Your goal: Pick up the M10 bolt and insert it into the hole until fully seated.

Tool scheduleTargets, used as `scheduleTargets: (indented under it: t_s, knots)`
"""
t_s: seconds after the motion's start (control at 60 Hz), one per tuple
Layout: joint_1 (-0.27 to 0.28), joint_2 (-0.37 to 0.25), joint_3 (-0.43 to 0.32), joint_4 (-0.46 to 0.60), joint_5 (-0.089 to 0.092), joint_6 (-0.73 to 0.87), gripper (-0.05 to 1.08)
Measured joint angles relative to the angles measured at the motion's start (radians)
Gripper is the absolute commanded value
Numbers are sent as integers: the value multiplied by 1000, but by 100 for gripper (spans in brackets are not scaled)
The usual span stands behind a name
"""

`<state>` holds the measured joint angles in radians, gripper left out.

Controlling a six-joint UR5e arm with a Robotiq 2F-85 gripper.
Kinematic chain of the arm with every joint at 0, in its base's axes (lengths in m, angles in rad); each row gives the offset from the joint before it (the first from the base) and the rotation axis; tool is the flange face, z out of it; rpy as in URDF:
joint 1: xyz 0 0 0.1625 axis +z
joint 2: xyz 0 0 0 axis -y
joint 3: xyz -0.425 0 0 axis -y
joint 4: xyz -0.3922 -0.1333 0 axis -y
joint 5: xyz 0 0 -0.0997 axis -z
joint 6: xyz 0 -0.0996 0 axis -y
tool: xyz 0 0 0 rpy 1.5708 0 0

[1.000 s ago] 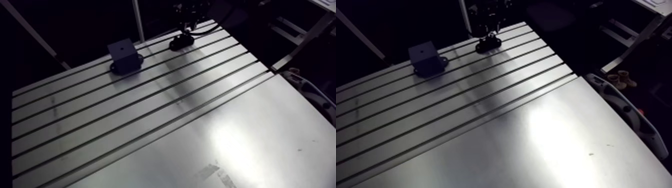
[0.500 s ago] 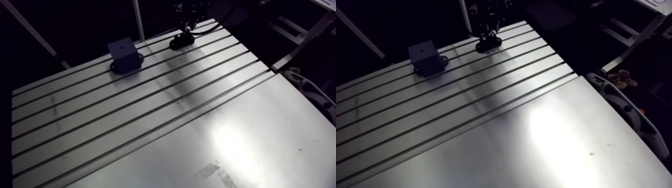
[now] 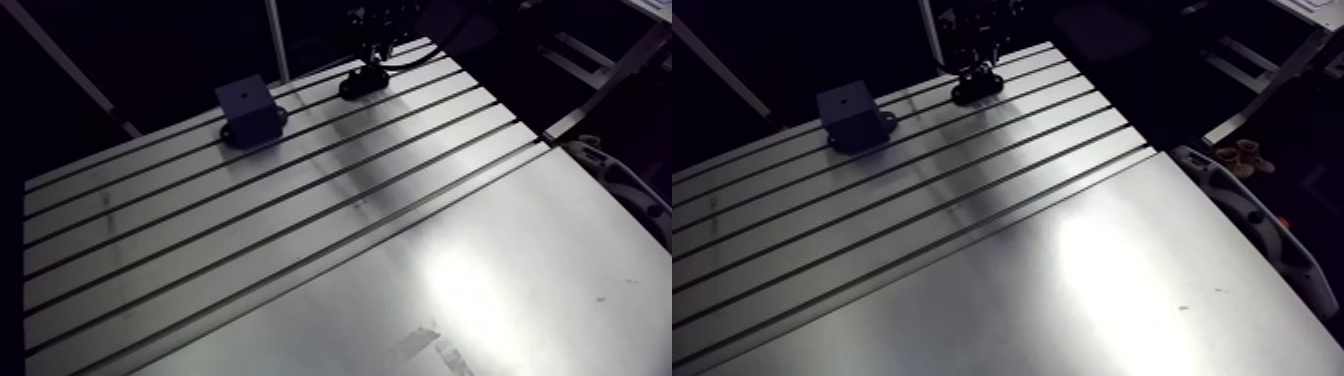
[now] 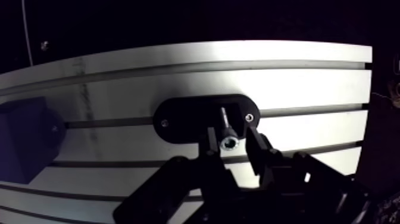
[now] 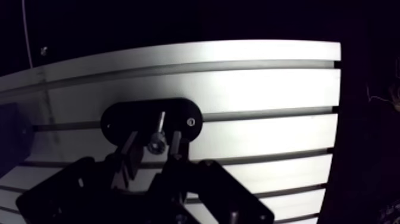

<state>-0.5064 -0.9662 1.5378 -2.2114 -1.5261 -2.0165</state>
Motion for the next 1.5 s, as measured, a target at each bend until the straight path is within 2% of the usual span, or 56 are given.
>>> scheduleTargets:
  t_s: [0.383, 1.5]
  knots:
    - [0, -3, 1, 0, -5, 0, 63]
    - [3, -1, 7, 0, -5, 0, 69]
